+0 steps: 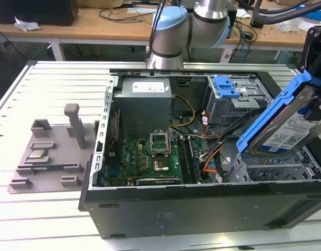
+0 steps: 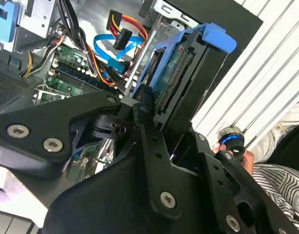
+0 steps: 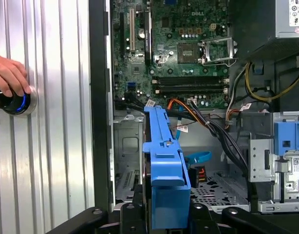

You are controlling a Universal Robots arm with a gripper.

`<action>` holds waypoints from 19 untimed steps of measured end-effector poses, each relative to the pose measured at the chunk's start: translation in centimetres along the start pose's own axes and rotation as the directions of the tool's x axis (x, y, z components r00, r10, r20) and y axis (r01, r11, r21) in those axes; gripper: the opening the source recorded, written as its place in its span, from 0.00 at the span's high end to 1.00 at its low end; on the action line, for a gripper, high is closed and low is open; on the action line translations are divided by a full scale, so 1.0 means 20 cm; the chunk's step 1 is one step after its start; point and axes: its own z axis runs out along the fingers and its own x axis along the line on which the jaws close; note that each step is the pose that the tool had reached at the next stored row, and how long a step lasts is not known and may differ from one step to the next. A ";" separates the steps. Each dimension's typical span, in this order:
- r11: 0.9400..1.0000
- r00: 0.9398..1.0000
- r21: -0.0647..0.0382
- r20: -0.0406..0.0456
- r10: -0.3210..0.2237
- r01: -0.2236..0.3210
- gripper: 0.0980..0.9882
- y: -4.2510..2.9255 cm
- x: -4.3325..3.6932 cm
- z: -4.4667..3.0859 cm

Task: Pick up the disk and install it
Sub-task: 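Insert the disk into the insertion slot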

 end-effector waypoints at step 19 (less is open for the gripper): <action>1.000 1.000 -0.004 0.000 0.013 -0.013 0.70 -0.109 -0.009 0.041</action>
